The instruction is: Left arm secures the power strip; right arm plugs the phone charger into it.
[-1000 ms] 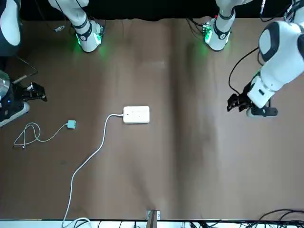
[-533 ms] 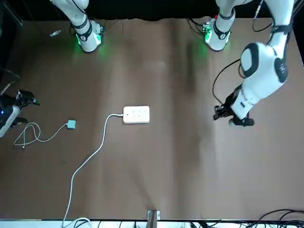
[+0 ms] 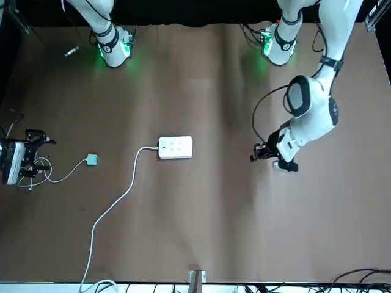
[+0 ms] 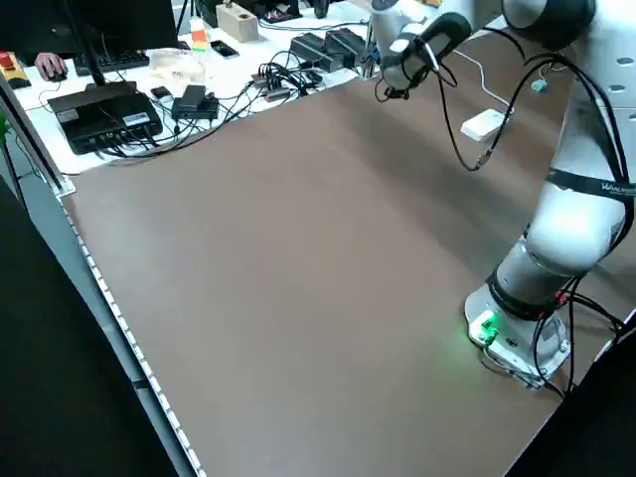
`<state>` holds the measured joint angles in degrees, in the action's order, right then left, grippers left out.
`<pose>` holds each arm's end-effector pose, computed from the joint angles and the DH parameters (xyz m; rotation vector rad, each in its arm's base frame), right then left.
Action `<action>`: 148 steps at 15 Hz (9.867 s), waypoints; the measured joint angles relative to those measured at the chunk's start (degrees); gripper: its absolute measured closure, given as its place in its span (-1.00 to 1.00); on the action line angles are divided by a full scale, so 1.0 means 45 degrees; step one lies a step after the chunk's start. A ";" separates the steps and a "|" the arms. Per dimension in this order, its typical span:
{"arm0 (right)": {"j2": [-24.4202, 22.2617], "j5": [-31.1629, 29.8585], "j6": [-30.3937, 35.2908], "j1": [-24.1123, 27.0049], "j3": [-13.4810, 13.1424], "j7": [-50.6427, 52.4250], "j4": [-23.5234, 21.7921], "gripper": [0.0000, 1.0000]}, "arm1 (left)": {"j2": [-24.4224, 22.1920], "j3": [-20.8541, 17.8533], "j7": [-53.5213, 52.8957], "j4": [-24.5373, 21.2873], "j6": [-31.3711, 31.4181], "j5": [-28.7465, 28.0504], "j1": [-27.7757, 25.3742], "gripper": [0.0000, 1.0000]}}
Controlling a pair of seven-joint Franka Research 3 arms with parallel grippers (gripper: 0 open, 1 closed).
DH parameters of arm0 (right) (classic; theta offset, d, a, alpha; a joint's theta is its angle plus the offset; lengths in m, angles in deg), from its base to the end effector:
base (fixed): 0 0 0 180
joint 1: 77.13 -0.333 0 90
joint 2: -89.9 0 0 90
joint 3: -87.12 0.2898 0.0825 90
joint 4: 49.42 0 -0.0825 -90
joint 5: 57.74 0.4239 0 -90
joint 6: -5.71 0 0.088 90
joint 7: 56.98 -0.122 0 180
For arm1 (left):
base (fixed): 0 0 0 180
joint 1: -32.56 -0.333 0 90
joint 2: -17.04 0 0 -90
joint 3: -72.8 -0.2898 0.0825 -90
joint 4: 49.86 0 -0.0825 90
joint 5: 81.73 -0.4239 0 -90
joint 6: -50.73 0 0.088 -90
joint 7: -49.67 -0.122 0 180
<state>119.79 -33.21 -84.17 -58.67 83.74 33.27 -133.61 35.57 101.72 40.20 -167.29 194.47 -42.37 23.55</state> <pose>0.6434 -0.1983 0.3072 -2.1939 -1.3508 -0.1230 0.5944 -0.2148 0.2505 2.5340 0.0746 0.1018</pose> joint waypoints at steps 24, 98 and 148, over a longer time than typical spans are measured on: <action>0.4951 0.5013 0.1346 0.1924 0.0096 1.1799 0.0000 -1.00 | 0.7425 0.2531 -0.1232 0.4825 0.4720 0.2643 0.4510 0.98; 0.5525 0.6228 0.1718 0.1882 0.0211 1.0384 0.0700 0.04 | 0.8156 0.3768 -0.2488 0.3380 0.6763 0.2648 0.3773 0.98; -0.1117 -0.1911 -0.2556 -0.9881 0.0267 -2.3604 -0.0248 0.04 | 0.8162 0.3771 -0.2490 0.3385 0.6777 0.2648 0.3776 0.98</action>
<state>114.76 -41.81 -95.67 -103.14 84.94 -72.95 -134.72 72.30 118.69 29.00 -152.06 224.97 -30.45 40.54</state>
